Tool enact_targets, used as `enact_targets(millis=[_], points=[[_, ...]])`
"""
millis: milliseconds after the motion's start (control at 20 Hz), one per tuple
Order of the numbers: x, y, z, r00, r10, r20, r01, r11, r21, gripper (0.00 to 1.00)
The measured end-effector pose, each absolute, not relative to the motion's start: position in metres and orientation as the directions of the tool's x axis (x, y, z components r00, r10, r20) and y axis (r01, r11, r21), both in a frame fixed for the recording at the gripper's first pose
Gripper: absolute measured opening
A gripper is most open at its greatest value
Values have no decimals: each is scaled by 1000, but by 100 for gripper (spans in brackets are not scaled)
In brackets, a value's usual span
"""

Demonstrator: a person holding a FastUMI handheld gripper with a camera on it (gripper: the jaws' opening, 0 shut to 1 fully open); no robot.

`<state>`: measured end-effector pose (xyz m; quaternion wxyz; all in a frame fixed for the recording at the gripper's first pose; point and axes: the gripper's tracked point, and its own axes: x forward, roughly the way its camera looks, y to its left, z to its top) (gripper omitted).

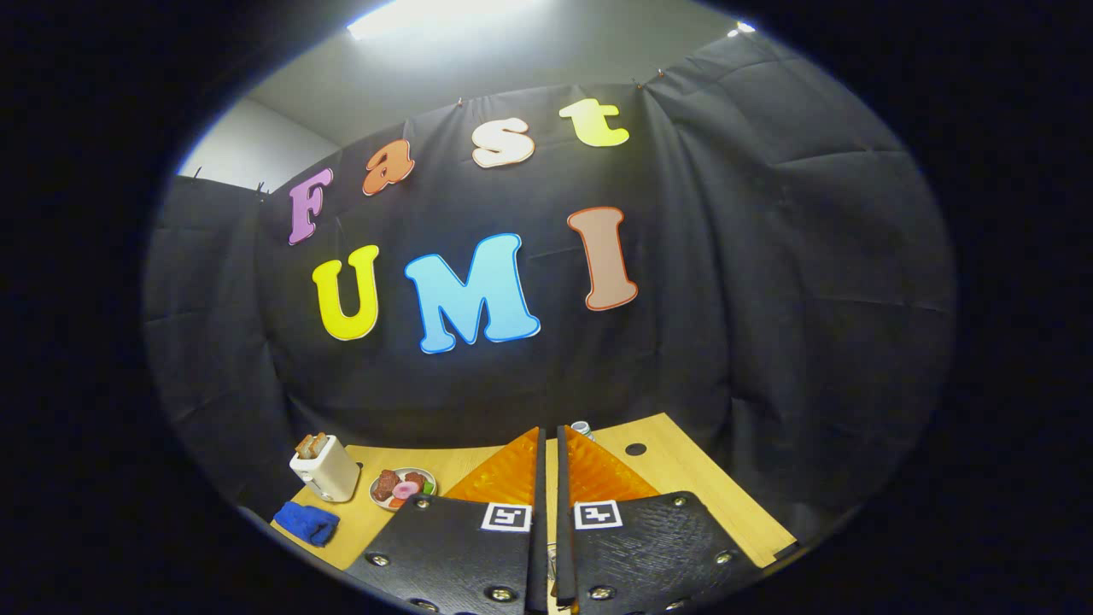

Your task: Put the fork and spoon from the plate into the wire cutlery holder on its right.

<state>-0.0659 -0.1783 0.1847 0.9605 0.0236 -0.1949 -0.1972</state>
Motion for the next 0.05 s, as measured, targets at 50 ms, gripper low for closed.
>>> enact_targets(millis=[50], points=[[-68, -176, 185, 841, -390, 375, 381, 919, 101, 4]])
